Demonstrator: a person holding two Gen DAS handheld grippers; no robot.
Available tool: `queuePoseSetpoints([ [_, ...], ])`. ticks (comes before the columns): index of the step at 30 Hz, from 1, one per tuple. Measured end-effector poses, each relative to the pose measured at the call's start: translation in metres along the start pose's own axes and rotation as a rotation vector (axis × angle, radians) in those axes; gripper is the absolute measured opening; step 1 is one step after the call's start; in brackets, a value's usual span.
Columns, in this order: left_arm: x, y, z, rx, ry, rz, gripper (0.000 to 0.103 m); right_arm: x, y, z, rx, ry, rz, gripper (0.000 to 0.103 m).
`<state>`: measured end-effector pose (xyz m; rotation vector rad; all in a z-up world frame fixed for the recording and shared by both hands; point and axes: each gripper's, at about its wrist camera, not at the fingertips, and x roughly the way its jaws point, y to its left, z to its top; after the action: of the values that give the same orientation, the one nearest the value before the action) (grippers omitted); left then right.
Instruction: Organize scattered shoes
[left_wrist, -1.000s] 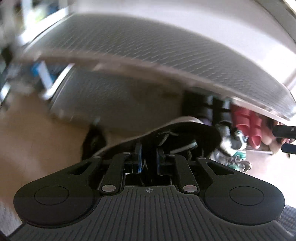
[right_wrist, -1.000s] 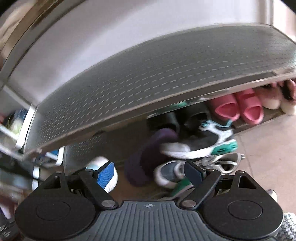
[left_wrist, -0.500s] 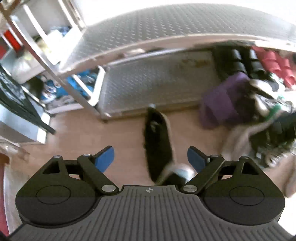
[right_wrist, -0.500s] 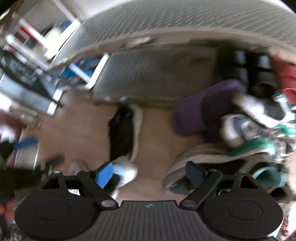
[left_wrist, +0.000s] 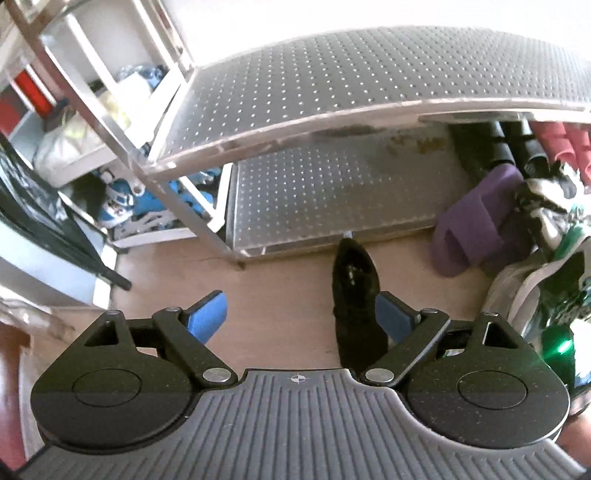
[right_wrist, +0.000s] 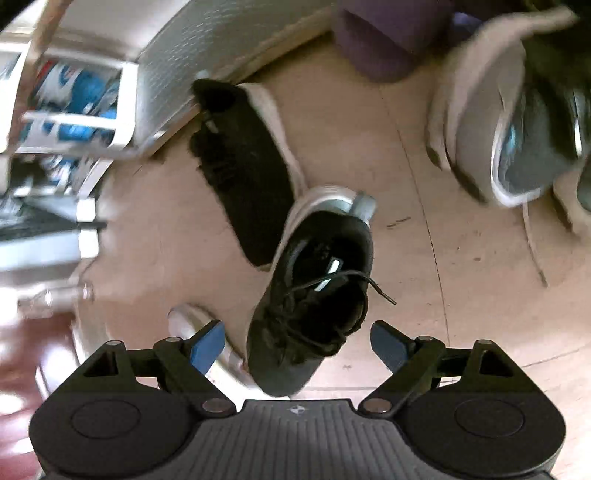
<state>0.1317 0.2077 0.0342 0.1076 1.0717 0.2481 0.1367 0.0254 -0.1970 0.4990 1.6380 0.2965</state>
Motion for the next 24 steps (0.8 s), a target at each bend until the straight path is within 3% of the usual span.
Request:
queuePoseSetpoints([
  [4, -0.006, 0.002, 0.003, -0.005, -0.021, -0.016, 0.092, 0.016, -0.008, -0.006, 0.071, -0.020, -0.016, 0.089],
  [8, -0.010, 0.006, 0.005, -0.018, -0.031, -0.020, 0.092, 0.038, -0.008, -0.012, 0.175, -0.054, 0.025, 0.092],
  [10, -0.010, 0.008, 0.006, -0.027, -0.033, -0.016, 0.092, 0.044, -0.002, -0.014, 0.171, -0.068, 0.003, 0.100],
  [14, -0.008, 0.010, 0.007, -0.039, -0.029, -0.016, 0.092, 0.074, 0.004, -0.011, 0.160, -0.027, -0.061, 0.100],
  [16, -0.006, 0.010, 0.006, -0.037, -0.022, -0.019, 0.092, 0.092, 0.005, -0.011, 0.162, 0.011, -0.087, 0.094],
  [20, -0.003, 0.012, 0.007, -0.036, -0.015, -0.003, 0.092, 0.089, 0.014, -0.015, 0.091, -0.035, -0.083, 0.078],
  [22, -0.003, 0.014, 0.007, -0.044, -0.020, -0.003, 0.092, 0.080, 0.026, -0.017, -0.015, -0.037, -0.129, 0.068],
  [24, -0.005, 0.017, 0.006, -0.052, -0.024, -0.003, 0.092, 0.069, 0.035, -0.021, -0.140, -0.027, -0.172, 0.067],
])
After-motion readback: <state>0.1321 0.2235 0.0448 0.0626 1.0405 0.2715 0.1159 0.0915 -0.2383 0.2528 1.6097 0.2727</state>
